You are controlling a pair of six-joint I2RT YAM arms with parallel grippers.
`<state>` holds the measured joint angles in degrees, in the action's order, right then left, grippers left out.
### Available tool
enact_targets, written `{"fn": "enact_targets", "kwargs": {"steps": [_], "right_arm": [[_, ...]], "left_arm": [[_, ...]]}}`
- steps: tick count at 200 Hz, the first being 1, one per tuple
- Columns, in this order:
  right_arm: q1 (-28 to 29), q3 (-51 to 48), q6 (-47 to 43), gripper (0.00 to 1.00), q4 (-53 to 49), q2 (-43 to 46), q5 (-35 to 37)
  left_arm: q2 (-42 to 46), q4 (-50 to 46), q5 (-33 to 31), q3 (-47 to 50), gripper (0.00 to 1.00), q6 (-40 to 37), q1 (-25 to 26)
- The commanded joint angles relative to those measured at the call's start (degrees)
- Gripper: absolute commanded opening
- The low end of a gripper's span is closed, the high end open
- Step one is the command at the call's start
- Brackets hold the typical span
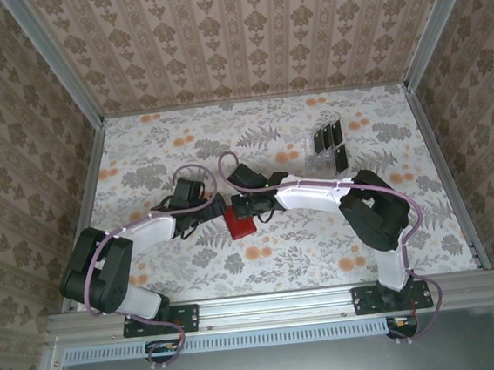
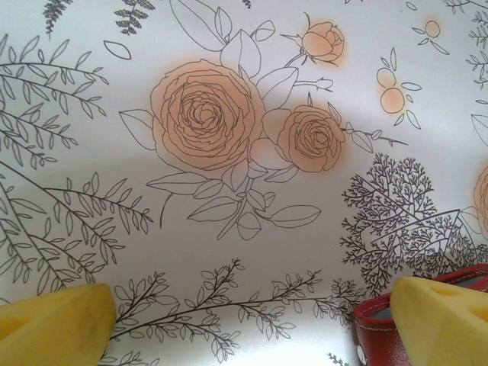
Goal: Put the credit cards into the card holder
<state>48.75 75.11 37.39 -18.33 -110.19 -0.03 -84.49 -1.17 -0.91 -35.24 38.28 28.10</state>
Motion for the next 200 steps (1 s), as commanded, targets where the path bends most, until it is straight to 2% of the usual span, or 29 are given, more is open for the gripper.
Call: {"fn": "enact_targets", "kwargs": {"steps": [1,97,200], "right_arm": [[-0.05,-1.00,1.35,0.00,2.06,0.68,0.74],[0.72,-1.83,1.73,0.00,5.54,-1.69,0.97],[1.28,-2.52,1.56,0.00,4.87,-2.75,0.96]], "left_arm": [[-3.60,0.97,6.80,2.64,0.97,0.29,1.76],[-4.56,2.22,6.09,3.96,0.97,1.09,2.57],[-5.13,2.69,5.92,4.48,0.97,1.11,2.66]]}}
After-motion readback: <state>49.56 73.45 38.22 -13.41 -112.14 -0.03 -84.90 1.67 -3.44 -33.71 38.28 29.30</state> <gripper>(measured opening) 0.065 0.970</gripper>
